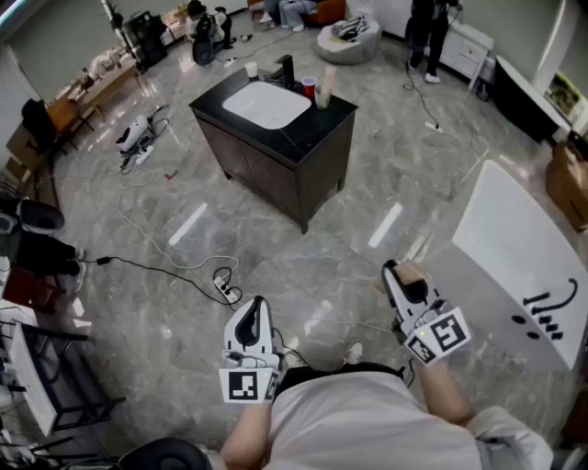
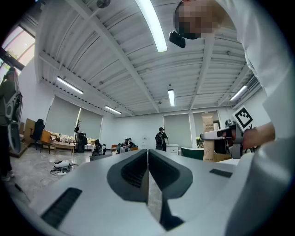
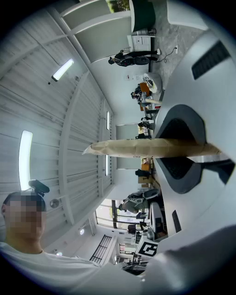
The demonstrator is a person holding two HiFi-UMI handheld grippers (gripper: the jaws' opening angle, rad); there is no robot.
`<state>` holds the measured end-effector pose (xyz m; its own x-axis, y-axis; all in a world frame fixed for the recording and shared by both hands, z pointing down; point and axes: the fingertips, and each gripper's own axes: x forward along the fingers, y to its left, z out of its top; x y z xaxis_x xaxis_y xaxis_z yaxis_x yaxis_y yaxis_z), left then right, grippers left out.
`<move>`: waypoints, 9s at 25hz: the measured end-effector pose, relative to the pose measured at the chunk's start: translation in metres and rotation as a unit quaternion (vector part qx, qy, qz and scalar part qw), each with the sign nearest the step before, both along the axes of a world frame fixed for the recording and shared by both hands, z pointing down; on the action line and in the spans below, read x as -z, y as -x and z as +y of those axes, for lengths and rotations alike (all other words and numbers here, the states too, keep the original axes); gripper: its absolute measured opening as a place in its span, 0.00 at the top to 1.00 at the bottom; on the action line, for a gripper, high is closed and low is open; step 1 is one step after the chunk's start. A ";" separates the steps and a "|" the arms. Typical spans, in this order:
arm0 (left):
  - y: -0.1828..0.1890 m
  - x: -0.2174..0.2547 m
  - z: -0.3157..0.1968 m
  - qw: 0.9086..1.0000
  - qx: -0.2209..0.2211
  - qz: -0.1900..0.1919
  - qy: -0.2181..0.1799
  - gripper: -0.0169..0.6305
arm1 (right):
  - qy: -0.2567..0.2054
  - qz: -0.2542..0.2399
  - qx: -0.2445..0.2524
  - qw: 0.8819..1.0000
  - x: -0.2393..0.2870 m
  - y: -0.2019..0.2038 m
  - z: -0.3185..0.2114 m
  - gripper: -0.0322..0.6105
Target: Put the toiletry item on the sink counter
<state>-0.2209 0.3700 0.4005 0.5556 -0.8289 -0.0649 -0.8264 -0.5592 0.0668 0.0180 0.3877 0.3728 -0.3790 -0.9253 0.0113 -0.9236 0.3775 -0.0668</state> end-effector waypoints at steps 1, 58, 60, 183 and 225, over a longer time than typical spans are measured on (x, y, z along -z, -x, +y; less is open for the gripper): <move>-0.002 -0.001 0.001 1.000 0.001 0.000 0.003 0.95 | 0.000 0.000 0.000 1.000 0.000 -0.002 0.001 0.86; -0.133 -0.015 0.004 0.999 0.028 -0.023 0.005 0.95 | 0.000 -0.002 0.085 0.996 -0.024 -0.088 -0.016 0.86; -0.137 -0.017 -0.008 1.000 0.022 -0.018 0.002 0.95 | -0.007 0.007 0.090 0.996 -0.023 -0.084 -0.027 0.86; -0.152 -0.036 -0.558 0.997 0.048 -0.015 0.059 0.95 | 0.194 0.011 0.220 0.956 -0.173 -0.048 -0.659 0.86; -0.164 -0.056 -0.561 0.993 0.070 -0.028 0.091 0.95 | 0.363 0.045 0.172 0.915 -0.312 -0.057 -0.717 0.85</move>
